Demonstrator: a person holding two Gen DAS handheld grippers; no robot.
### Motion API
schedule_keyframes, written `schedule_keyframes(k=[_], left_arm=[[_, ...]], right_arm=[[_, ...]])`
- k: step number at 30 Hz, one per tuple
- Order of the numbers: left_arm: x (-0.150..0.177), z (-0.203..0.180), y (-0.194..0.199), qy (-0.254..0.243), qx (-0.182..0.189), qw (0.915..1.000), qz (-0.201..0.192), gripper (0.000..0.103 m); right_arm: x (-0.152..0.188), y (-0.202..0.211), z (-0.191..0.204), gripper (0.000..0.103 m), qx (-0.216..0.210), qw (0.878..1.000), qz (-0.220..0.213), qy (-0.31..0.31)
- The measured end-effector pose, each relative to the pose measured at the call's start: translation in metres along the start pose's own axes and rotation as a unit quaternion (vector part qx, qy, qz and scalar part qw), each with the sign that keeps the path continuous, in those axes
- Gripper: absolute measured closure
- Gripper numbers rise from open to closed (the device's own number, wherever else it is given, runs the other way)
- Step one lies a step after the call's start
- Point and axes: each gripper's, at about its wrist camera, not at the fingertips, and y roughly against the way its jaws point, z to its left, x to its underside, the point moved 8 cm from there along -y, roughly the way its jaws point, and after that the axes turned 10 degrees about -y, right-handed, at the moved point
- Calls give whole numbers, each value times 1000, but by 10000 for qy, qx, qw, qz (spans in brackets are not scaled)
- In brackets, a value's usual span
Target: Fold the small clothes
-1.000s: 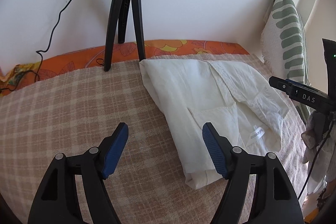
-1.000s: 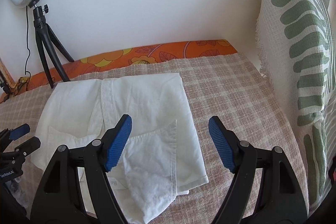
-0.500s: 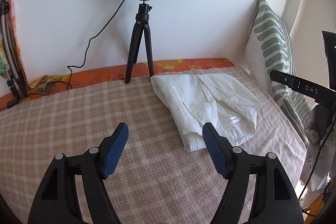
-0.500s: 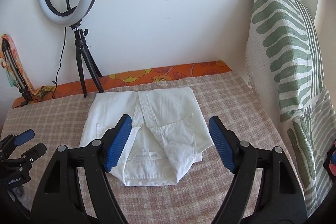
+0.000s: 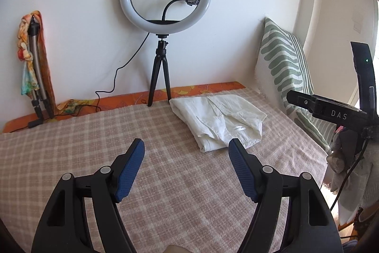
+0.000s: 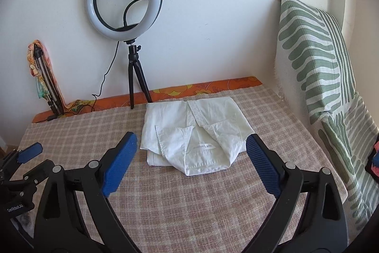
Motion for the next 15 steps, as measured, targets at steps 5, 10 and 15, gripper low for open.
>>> schedule_keyframes(k=[5,10,15], left_arm=[[11,-7,31,-368,-156,9989,-236,20],[20,-9,45,-354,-204,9989,-229,17],[24,-11,57,-572,-445,9967,-378,16]], right_arm=[[16,30,4,0,45,9993,-365,-119],[23,50,-3,0,113,9971,-658,-363],[29,63,-8,0,237,9941,-982,-383]])
